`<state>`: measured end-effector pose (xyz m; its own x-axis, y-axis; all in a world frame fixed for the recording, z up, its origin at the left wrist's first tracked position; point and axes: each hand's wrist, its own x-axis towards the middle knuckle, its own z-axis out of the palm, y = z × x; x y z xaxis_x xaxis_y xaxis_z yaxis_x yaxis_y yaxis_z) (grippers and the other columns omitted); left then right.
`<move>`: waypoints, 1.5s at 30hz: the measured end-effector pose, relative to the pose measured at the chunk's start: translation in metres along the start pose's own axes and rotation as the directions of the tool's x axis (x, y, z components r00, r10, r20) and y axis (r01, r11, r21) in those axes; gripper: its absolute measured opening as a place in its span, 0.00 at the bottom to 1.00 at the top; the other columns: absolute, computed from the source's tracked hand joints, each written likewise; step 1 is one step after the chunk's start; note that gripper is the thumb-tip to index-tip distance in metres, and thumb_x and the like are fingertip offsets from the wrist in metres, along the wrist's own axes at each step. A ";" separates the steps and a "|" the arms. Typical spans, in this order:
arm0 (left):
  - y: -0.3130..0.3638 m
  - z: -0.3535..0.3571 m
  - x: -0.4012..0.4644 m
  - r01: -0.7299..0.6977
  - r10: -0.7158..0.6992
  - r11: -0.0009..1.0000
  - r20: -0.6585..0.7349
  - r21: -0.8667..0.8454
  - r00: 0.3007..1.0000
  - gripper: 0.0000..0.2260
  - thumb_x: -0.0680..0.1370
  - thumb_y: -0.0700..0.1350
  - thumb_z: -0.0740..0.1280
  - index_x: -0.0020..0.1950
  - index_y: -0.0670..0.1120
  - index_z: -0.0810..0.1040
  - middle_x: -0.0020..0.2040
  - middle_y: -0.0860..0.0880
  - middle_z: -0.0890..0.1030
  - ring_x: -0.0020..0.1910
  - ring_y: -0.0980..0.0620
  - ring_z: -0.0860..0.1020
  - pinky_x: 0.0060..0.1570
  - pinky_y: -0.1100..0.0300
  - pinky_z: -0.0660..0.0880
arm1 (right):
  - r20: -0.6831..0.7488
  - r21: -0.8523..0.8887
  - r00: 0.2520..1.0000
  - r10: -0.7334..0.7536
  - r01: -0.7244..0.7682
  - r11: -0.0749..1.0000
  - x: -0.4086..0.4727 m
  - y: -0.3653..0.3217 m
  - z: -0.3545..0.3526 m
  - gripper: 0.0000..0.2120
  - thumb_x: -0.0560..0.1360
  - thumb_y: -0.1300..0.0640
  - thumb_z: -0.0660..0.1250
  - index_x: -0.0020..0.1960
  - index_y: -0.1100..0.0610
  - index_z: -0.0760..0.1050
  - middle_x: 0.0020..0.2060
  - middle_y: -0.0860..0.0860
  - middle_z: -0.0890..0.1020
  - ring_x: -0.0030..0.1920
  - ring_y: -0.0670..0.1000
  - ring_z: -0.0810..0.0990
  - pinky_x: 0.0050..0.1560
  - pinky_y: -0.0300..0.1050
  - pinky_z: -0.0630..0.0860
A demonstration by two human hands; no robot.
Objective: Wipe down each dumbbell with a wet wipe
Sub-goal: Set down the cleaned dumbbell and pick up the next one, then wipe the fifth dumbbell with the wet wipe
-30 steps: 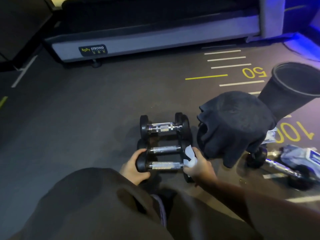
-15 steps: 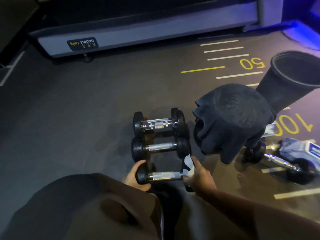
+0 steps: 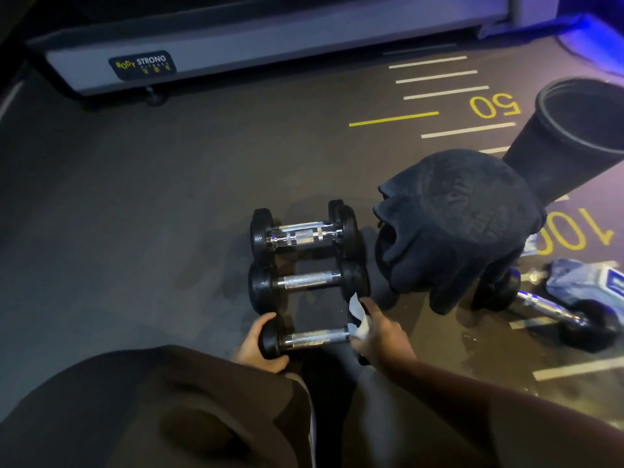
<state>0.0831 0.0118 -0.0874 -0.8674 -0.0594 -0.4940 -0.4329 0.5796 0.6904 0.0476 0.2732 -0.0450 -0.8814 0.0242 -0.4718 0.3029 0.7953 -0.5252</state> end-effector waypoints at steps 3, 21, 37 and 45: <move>0.003 -0.004 0.002 -0.010 0.009 0.999 0.059 0.031 0.998 0.40 0.66 0.43 0.79 0.70 0.59 0.61 0.60 0.58 0.73 0.64 0.53 0.75 0.65 0.60 0.69 | 0.041 0.004 0.999 0.008 -0.008 1.000 -0.001 0.001 -0.001 0.34 0.73 0.42 0.67 0.75 0.42 0.57 0.59 0.53 0.80 0.55 0.58 0.81 0.56 0.50 0.77; 0.108 -0.064 -0.005 -0.238 0.242 0.966 -0.029 0.103 0.970 0.38 0.69 0.54 0.78 0.71 0.73 0.61 0.70 0.55 0.69 0.69 0.52 0.72 0.70 0.51 0.70 | -0.128 -0.222 0.966 -0.224 0.192 0.956 -0.022 -0.001 -0.045 0.08 0.75 0.49 0.62 0.53 0.49 0.70 0.48 0.48 0.77 0.48 0.55 0.79 0.42 0.46 0.71; 0.344 -0.071 -0.025 -0.672 0.630 0.656 0.242 0.343 0.738 0.37 0.65 0.64 0.72 0.72 0.73 0.60 0.75 0.53 0.70 0.73 0.52 0.70 0.71 0.49 0.70 | -0.355 -0.212 0.872 -0.337 0.277 0.937 -0.061 -0.003 -0.237 0.11 0.73 0.48 0.64 0.54 0.48 0.69 0.45 0.52 0.82 0.48 0.59 0.79 0.43 0.52 0.76; 0.417 0.026 -0.042 -0.778 0.695 0.554 0.350 0.298 0.629 0.37 0.65 0.63 0.71 0.72 0.69 0.61 0.70 0.54 0.74 0.69 0.54 0.73 0.68 0.51 0.71 | -0.495 -0.175 0.850 -0.178 0.104 0.979 -0.097 0.064 -0.320 0.14 0.70 0.47 0.62 0.55 0.41 0.69 0.37 0.48 0.77 0.45 0.57 0.79 0.40 0.48 0.75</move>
<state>-0.0544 0.2766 0.2075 -0.7601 0.6497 -0.0159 0.5080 0.6092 0.6090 0.0360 0.5155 0.1942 -0.9830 0.1784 0.0430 0.1418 0.8872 -0.4390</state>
